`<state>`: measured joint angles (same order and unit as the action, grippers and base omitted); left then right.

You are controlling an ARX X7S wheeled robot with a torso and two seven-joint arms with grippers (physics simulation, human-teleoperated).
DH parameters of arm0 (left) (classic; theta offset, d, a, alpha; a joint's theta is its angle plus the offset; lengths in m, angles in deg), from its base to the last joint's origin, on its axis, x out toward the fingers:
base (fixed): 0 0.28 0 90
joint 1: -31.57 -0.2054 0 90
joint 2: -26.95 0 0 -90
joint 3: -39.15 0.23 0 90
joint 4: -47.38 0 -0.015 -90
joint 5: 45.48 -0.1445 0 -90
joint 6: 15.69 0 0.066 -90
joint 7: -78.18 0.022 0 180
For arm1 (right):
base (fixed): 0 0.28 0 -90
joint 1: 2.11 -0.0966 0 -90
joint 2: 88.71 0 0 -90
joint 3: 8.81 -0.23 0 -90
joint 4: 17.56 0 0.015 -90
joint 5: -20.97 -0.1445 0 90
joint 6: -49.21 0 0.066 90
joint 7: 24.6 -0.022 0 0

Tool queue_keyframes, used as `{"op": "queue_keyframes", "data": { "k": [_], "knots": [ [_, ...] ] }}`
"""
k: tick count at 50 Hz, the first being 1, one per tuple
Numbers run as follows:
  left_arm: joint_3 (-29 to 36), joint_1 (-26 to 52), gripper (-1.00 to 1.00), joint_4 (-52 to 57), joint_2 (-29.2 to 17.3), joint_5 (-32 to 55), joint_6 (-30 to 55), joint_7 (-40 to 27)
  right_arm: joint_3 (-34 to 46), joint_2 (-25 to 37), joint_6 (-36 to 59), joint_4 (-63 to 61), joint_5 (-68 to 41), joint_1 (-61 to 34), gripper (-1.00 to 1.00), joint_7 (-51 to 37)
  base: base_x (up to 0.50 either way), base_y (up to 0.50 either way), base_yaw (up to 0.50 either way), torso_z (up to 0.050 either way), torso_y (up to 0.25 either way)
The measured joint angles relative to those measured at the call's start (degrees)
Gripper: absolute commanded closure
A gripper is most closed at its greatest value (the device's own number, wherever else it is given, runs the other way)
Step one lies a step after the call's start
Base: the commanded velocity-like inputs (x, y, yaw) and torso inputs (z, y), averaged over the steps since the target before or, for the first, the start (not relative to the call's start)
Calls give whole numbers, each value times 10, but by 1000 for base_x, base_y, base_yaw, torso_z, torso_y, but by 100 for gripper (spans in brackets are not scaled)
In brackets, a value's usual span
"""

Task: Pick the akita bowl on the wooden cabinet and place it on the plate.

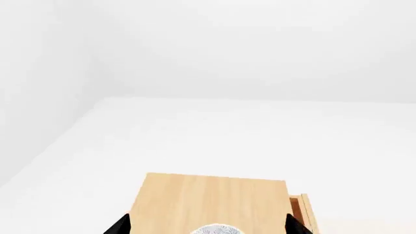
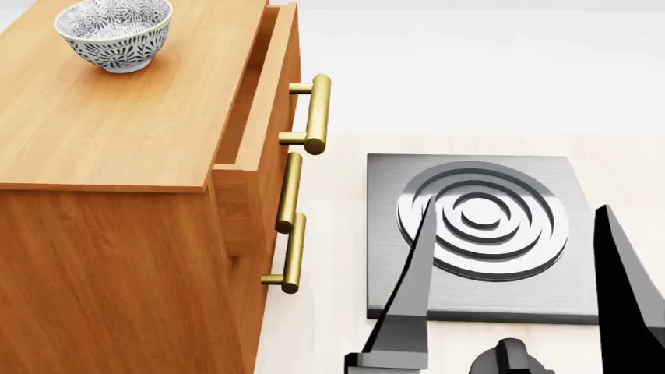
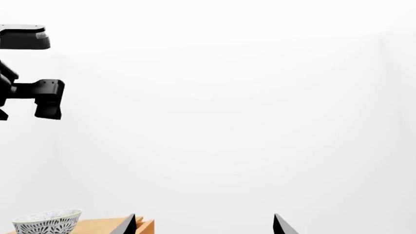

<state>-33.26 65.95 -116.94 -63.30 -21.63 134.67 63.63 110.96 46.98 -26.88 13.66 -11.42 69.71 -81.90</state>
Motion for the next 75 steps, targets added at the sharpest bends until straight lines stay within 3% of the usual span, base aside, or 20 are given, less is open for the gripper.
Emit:
{"op": "queue_keyframes", "data": {
  "k": [10,22,41,75],
  "knots": [
    [-136,-1,-100,-4,-9,-141,16,-15,10,1,-2,3,2,-5,-100,-3,0,0,0,0,0],
    [-187,-10,-100,-6,-23,-209,26,-14,21,0,-3,9,4,-11,-100,-3,0,0,0,0,0],
    [-151,-18,-100,-7,-23,-237,63,36,31,0,-6,13,4,-17,-100,-5,0,0,0,0,0],
    [-103,-4,-100,-7,-11,-237,46,75,42,4,-10,16,3,-24,-100,-9,0,0,0,0,0]
  ]
}}
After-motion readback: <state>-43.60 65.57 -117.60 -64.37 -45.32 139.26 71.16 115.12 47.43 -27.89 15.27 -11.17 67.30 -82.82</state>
